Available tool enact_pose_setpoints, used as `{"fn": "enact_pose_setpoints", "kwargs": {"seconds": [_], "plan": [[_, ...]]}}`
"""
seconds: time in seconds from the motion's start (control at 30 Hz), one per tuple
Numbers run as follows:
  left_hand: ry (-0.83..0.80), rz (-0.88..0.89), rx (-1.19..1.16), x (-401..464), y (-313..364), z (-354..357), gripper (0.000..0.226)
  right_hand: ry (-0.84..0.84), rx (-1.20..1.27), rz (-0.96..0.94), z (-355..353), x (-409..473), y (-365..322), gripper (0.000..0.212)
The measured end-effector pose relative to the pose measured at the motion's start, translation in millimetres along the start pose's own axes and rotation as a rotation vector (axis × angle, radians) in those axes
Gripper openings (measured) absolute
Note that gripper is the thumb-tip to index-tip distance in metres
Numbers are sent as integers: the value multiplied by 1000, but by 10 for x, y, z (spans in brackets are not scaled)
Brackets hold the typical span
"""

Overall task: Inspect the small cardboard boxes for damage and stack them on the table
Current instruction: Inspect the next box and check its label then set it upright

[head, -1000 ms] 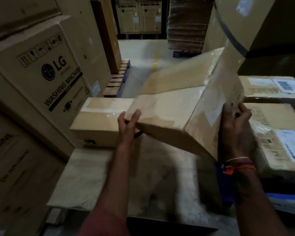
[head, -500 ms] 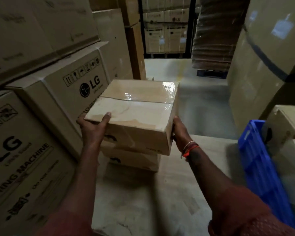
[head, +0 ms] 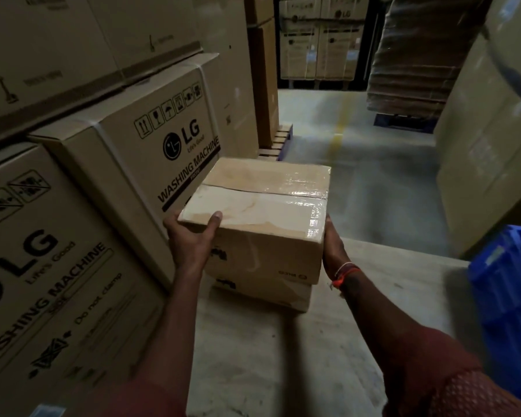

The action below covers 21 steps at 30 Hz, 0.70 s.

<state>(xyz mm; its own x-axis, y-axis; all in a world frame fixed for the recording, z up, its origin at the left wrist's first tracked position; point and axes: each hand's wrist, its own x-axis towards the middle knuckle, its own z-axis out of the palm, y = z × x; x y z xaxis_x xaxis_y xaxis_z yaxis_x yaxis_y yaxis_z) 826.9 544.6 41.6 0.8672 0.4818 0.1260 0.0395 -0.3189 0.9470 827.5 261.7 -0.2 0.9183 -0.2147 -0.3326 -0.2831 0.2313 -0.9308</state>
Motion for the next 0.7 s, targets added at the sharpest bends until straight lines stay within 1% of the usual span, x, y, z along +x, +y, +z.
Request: {"fn": "enact_pose_setpoints", "kwargs": {"seconds": [0.07,0.1,0.13,0.17,0.2,0.27,0.33,0.37,0.43,0.47,0.5,0.53,0.63,0.7], "plan": [[26,10,-37,7,-53,33,87,3,-4,8,-4,7,22,66],[37,-8,-82,8,-70,43,77,-1,-24,19,0,-19,12,67],[39,-59,-167,13,-94,54,69,-9,-33,25,-7,-30,16,69],[23,-142,-268,34,-146,66,66,-20,-33,45,-21,-39,29,71],[-11,-244,-362,42,-192,76,69,-30,-20,69,-36,-39,46,72],[-99,-435,-432,17,-262,102,80,-35,-18,101,-64,-40,82,70],[-109,-526,-485,-44,-307,147,81,-50,-12,103,-56,-42,128,74],[-88,-557,-521,-87,-285,170,78,-58,-2,98,-27,-79,113,82],[-38,-602,-551,-100,-303,240,72,-86,39,90,-13,-35,213,105],[-23,-610,-541,-82,-337,281,72,-100,62,89,-16,-2,282,112],[-24,-605,-526,-55,-368,312,73,-110,92,100,-11,1,311,114],[-16,-600,-510,-38,-393,343,75,-109,110,114,15,-33,295,110],[-22,-617,-523,41,-473,392,75,-70,177,129,74,-143,196,88],[-10,-623,-525,82,-529,401,75,-40,198,138,46,-129,233,82]]}}
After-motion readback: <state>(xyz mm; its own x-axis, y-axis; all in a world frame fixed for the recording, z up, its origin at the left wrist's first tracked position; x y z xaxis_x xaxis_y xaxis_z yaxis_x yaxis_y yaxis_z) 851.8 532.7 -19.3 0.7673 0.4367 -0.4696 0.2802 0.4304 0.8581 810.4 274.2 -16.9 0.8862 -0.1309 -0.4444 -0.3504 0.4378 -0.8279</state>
